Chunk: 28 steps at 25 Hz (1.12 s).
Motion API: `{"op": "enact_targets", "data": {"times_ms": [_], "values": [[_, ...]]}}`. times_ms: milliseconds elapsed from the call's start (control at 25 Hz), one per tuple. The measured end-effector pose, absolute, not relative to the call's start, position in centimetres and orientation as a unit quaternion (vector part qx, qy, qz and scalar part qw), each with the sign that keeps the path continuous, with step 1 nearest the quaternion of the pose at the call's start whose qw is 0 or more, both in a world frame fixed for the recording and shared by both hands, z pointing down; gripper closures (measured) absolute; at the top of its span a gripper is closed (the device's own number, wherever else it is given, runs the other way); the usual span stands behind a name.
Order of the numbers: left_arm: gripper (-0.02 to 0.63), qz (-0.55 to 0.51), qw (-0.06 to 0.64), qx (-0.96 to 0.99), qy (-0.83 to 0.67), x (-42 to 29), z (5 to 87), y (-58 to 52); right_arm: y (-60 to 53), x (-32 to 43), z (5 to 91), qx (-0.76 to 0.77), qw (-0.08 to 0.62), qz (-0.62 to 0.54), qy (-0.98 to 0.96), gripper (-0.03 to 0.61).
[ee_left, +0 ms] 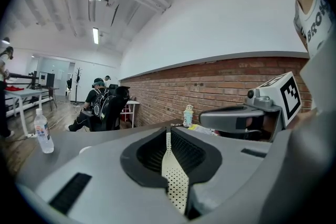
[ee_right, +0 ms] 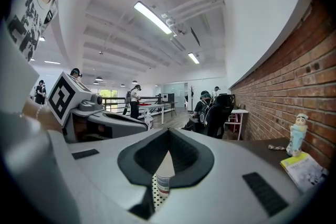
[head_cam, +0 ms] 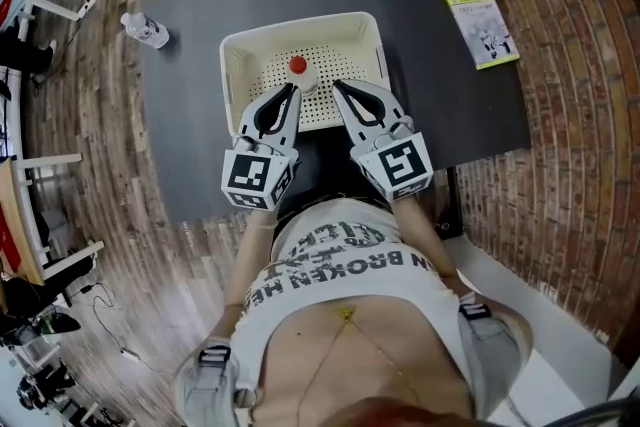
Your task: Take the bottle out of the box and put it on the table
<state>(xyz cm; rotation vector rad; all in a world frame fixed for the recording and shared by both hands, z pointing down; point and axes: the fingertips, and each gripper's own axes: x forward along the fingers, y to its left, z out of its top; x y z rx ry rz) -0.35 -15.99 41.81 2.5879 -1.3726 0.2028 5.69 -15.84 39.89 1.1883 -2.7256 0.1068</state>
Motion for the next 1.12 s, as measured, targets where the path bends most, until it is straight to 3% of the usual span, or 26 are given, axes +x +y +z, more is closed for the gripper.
{"op": "enact_targets", "data": {"times_ms": [120,280,560,1120], "values": [[0.597,0.077,0.100,0.877,-0.463,-0.2,42.5,-16.8,-16.0,6.0,40.0,0.399,0.085,0.036,-0.912,0.569],[0.519,0.090,0.104,0.873,-0.468,-0.3,43.6,-18.3,-16.2,6.4,40.3,0.402,0.089,0.040,-0.910,0.569],[0.443,0.130,0.113,0.866,-0.469,0.2,46.5,-20.7,-16.9,7.3,40.7,0.412,0.092,0.044,-0.905,0.571],[0.462,0.152,0.106,0.866,-0.465,0.7,48.1,-22.1,-17.7,8.4,41.7,0.427,0.098,0.049,-0.898,0.571]]}}
